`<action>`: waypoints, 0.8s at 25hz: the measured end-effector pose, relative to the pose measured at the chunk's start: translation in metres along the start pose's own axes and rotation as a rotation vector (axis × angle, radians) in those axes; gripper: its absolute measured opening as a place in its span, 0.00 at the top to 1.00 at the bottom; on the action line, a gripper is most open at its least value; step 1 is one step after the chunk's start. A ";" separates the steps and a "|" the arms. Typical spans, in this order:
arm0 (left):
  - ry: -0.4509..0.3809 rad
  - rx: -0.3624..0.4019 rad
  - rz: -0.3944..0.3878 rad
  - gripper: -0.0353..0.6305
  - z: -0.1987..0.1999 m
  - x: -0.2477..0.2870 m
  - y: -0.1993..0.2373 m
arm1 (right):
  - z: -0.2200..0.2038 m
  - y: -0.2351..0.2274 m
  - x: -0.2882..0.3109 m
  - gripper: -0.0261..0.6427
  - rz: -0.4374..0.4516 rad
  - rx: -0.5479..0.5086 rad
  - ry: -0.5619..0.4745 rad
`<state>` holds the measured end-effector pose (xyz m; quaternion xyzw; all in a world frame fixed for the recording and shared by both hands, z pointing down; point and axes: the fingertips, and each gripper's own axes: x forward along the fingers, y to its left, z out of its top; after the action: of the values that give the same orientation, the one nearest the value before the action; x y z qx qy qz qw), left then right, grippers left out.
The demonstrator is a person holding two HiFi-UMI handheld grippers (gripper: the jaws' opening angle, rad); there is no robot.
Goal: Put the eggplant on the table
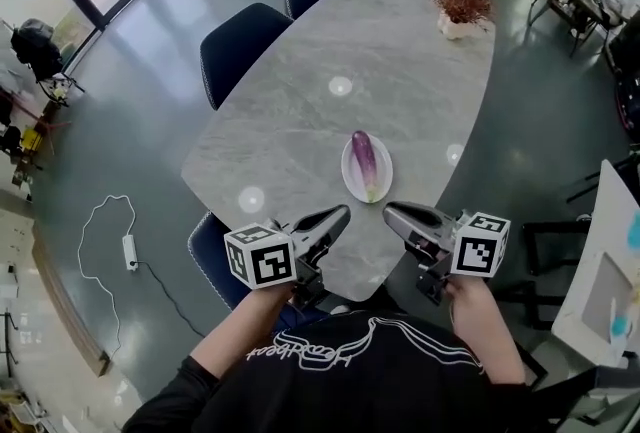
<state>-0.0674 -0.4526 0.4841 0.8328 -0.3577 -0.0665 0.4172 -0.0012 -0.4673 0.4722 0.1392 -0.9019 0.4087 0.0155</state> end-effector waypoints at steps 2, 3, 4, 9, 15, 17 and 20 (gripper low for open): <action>0.002 0.077 -0.022 0.93 0.001 -0.017 -0.028 | -0.003 0.028 -0.006 0.88 0.001 -0.052 -0.011; 0.005 0.113 -0.032 0.93 0.000 -0.027 -0.041 | -0.006 0.041 -0.009 0.88 0.001 -0.077 -0.016; 0.010 0.148 -0.038 0.93 -0.002 -0.036 -0.053 | -0.009 0.052 -0.013 0.88 0.000 -0.102 -0.021; 0.025 0.311 -0.061 0.93 -0.016 -0.075 -0.096 | -0.030 0.095 -0.033 0.88 -0.019 -0.225 -0.045; 0.037 0.420 -0.106 0.93 -0.035 -0.102 -0.129 | -0.048 0.119 -0.051 0.88 -0.102 -0.317 -0.070; 0.032 0.432 -0.111 0.93 -0.040 -0.107 -0.134 | -0.053 0.124 -0.055 0.88 -0.095 -0.313 -0.082; 0.022 0.425 -0.103 0.93 -0.048 -0.112 -0.139 | -0.064 0.130 -0.061 0.88 -0.099 -0.332 -0.081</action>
<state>-0.0551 -0.2932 0.3911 0.9199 -0.3159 -0.0018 0.2324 0.0172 -0.3241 0.4108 0.1951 -0.9490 0.2468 0.0222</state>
